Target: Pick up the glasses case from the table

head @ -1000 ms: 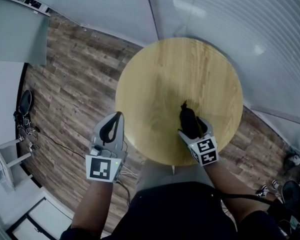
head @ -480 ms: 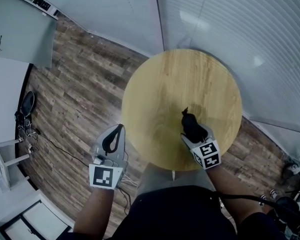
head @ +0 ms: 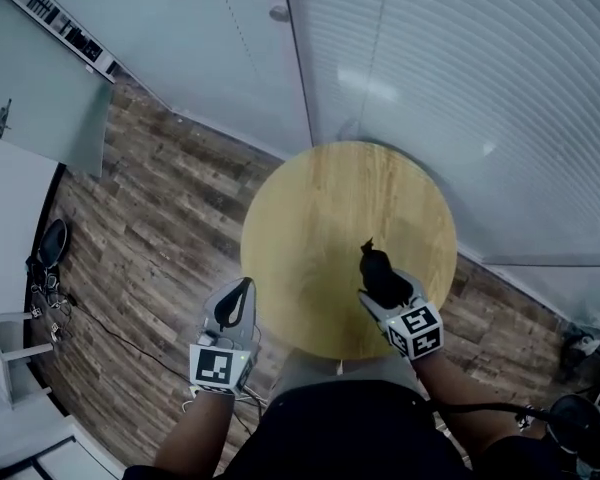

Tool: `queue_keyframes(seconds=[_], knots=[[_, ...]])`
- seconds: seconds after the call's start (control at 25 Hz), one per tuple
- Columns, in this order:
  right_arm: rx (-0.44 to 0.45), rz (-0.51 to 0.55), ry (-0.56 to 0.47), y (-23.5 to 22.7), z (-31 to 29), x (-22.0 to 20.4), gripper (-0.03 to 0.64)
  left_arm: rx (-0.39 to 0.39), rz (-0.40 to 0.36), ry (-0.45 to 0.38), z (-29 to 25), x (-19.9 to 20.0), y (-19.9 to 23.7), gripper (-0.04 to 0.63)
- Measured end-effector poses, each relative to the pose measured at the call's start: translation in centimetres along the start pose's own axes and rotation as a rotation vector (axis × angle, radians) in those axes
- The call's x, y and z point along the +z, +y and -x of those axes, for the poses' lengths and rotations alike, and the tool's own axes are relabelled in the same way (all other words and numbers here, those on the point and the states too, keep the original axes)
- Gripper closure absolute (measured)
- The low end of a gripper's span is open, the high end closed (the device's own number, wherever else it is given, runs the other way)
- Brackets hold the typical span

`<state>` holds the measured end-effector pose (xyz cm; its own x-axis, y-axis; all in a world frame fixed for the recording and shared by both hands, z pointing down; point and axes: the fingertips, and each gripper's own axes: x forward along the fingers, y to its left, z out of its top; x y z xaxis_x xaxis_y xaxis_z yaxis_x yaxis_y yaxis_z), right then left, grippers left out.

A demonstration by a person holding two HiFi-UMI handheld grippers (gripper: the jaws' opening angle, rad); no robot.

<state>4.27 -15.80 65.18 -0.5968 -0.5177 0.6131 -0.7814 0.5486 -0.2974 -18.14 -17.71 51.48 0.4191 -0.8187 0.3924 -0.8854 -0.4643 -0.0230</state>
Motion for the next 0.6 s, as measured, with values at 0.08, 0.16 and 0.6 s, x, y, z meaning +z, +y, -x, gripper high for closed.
queue_keyframes(seconds=[0.08,0.16,0.6], knots=[[-0.001,-0.015,-0.014,0.2,1.5,1.0,0.293,0.005,0.014,-0.014,0.2,1.6,-0.4,0.59],[-0.002,-0.017,-0.04,0.2,2.8,2.4,0.293,0.006,0.021,-0.04,0.2,3.2,-0.9,0.59],[-0.007,0.035,-0.242,0.7,12.3,11.0,0.293,-0.019,-0.033,-0.208,1.0,9.8,-3.7,0.591]])
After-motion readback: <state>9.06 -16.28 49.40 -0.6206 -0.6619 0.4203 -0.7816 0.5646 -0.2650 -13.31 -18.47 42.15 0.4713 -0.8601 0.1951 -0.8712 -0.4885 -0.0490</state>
